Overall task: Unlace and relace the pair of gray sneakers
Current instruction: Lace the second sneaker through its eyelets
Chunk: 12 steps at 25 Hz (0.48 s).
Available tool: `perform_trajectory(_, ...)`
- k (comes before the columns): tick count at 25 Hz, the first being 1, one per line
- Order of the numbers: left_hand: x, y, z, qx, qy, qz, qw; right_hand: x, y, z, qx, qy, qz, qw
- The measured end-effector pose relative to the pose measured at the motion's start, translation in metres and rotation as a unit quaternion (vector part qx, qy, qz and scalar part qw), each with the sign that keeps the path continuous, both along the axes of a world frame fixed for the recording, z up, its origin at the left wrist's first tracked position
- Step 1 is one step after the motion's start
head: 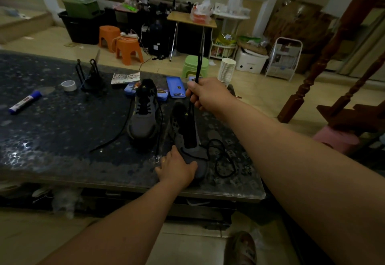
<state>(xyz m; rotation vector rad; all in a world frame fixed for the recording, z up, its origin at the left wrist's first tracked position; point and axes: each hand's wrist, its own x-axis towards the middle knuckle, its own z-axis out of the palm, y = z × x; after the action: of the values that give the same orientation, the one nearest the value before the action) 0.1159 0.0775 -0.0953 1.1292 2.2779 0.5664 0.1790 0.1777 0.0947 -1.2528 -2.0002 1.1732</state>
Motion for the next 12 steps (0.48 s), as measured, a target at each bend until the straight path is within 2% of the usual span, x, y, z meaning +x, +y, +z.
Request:
perform_trajectory(5, -0.002, -0.007, -0.005, 0.01, 0.026, -0.01, 1.0, 0.004, 0.001, -0.003, -0.04, 0.021, -0.004, 0.999)
perform_trajectory(9, -0.001, -0.009, -0.012, 0.024, 0.101, -0.024, 0.994, 0.001, 0.014, -0.001, -0.002, 0.031, -0.045, 0.999)
perform_trajectory(12, -0.006, -0.006, -0.01, 0.016, 0.107, -0.041, 0.993, 0.002, 0.028, 0.012, 0.0, 0.074, -0.08, 0.994)
